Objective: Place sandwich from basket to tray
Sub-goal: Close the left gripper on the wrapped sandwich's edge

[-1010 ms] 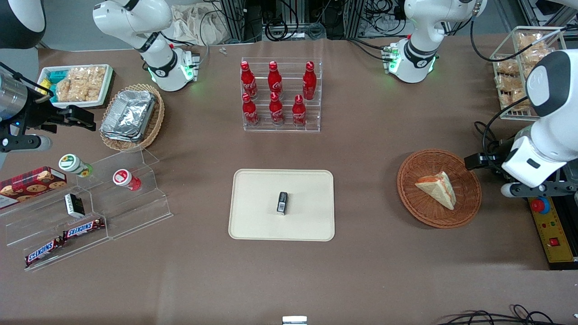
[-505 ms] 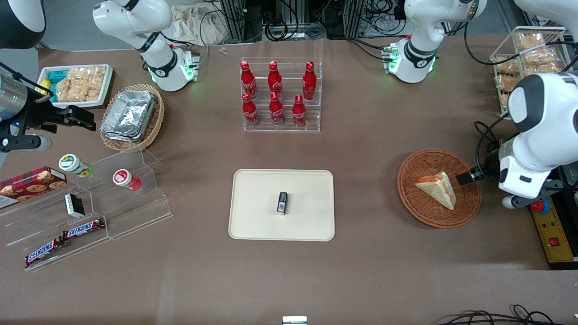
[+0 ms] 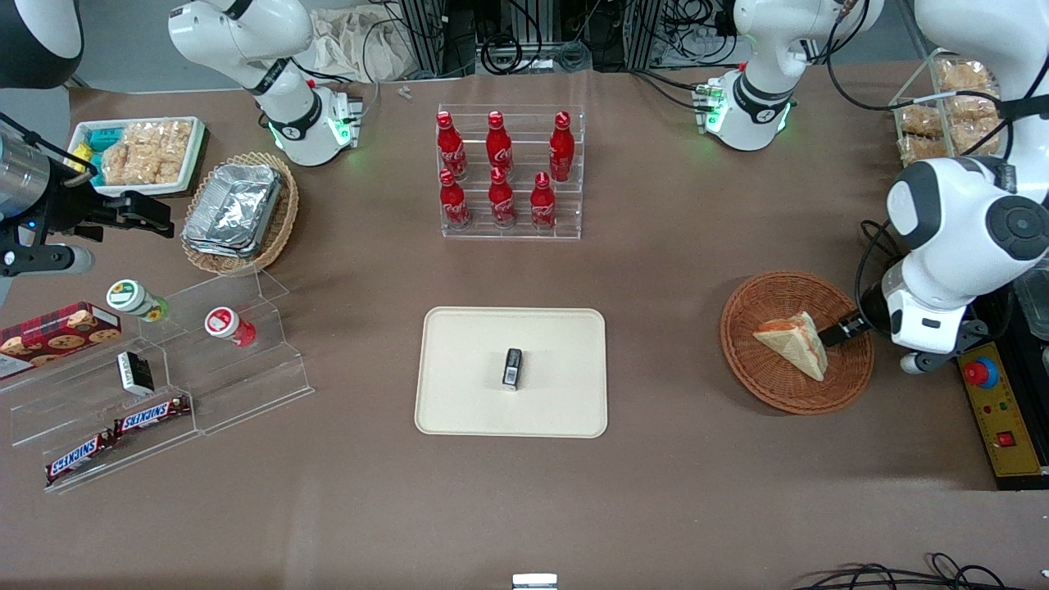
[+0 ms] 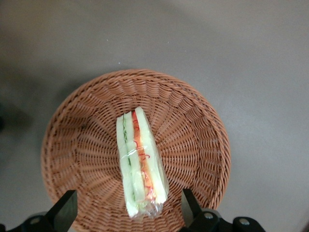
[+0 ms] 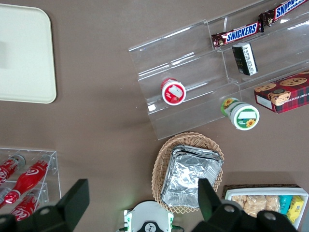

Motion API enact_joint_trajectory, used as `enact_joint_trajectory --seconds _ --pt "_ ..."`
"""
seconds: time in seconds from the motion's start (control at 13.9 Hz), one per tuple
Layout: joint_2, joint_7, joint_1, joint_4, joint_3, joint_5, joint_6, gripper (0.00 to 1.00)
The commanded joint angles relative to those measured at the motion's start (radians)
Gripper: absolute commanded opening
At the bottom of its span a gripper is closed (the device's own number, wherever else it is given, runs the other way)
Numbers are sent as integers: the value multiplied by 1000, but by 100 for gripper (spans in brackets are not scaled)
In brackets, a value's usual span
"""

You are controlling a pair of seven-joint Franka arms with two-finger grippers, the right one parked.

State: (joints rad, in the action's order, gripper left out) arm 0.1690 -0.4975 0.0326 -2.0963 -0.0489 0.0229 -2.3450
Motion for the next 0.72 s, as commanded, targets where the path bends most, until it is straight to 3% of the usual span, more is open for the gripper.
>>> enact_joint_trajectory --seconds 0.0,0.65 --pt "-10 -35 4 -122 4 15 -146 97" --pt "101 -41 13 -131 7 180 -217 98"
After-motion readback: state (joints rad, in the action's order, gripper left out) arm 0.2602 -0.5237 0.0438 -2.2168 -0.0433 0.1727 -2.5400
